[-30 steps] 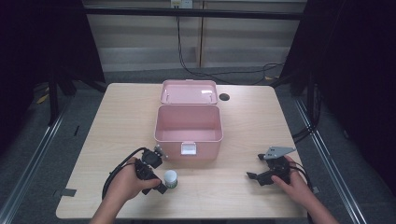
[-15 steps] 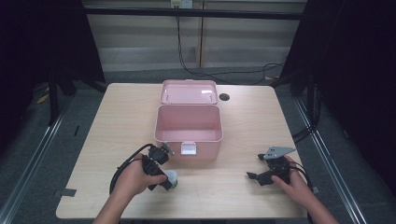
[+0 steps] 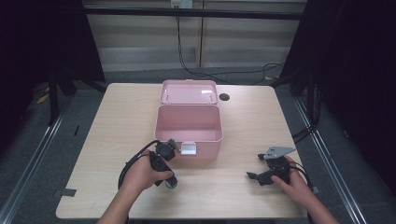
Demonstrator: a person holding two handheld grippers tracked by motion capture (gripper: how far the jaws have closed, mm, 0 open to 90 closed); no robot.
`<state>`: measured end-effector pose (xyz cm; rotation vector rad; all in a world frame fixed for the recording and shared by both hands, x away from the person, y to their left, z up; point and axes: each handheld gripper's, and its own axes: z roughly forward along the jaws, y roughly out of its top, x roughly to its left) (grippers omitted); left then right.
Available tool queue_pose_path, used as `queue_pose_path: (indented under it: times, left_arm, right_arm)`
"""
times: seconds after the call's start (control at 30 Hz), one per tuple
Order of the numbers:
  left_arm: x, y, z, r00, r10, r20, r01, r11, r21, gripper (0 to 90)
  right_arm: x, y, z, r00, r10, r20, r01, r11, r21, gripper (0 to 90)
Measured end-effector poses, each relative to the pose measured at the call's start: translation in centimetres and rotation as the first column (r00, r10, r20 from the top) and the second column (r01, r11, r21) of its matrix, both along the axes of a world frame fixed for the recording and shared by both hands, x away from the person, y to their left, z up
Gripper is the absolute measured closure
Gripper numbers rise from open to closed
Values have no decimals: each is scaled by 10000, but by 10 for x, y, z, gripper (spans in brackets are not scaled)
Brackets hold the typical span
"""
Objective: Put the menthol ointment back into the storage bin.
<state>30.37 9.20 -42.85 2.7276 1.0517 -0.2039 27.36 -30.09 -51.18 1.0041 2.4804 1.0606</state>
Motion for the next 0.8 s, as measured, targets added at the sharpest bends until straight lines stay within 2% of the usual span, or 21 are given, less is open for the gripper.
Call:
queue_pose_path:
  times: [0.13, 0.33, 0.47, 0.8]
  left_arm:
    - [2, -3, -2, 10000, -11, -7, 11, 10000, 44, 411]
    - [3, -6, -2, 9999, -15, -103, 15, 10000, 21, 494]
    - [3, -6, 0, 9998, 89, -204, -84, 9997, 237, 500]
    - [6, -4, 26, 9998, -1, -181, 8, 9992, 399, 500]
  right_arm:
    - [0, 0, 0, 10000, -1, -2, 1, 10000, -1, 89]
    - [0, 0, 0, 10000, 2, 0, -2, 10000, -1, 89]
    - [0, 0, 0, 10000, -3, -3, 3, 10000, 0, 89]
    - [0, 0, 0, 10000, 1, 0, -1, 10000, 0, 89]
